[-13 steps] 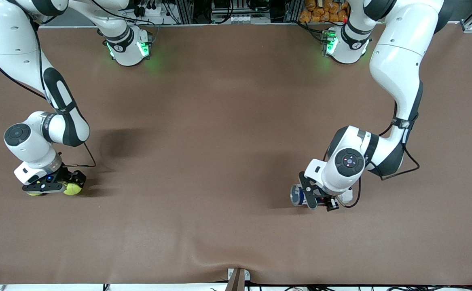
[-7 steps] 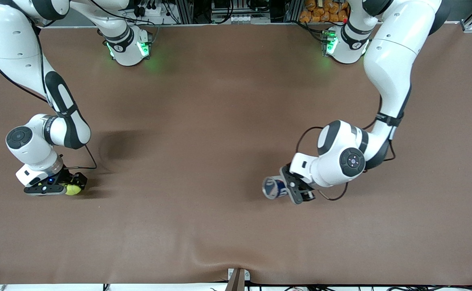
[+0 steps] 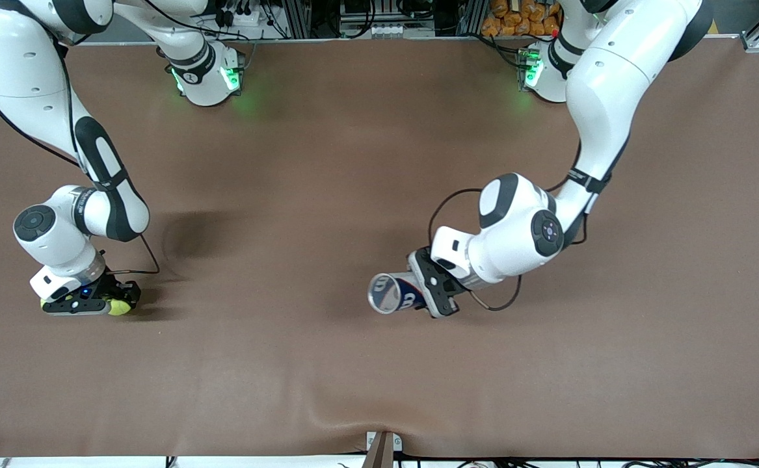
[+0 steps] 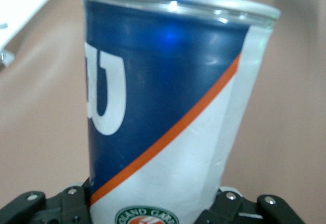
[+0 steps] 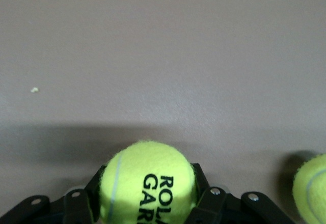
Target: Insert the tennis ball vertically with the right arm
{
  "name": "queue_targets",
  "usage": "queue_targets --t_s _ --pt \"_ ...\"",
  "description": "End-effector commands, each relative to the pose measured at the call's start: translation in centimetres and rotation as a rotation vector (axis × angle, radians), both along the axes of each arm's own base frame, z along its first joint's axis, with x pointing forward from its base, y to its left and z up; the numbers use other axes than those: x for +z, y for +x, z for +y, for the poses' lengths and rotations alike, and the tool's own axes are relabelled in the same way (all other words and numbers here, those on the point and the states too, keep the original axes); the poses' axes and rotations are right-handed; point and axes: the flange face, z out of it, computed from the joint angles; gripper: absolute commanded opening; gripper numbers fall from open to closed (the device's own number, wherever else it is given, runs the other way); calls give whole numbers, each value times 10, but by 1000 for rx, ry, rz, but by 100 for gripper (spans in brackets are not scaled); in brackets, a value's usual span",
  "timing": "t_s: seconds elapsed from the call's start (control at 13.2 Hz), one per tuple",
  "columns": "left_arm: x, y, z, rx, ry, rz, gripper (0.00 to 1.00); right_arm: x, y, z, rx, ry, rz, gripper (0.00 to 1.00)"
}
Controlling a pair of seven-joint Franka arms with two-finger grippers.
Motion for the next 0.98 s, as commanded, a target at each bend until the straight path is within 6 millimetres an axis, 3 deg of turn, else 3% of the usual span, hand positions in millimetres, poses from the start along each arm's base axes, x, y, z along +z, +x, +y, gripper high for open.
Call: queue_targets --t_s 0.0,0.23,0.53,0.68,0.83,0.91 --pt "7 -13 -31 46 -103 -23 72 41 -1 15 24 15 -40 20" --pt "3 -39 -76 63 -162 -55 72 101 -1 40 53 39 15 20" --pt "-17 -65 -114 117 -215 -107 72 206 -13 86 84 86 96 20" --pt "-29 -81 -130 150 -242 -113 72 247 -19 107 47 184 139 17" --pt "-42 -96 -145 188 -281 -122 72 269 -25 139 -60 242 198 15" --pt "-48 -103 -151 206 -299 -127 72 280 -28 167 -102 257 198 15"
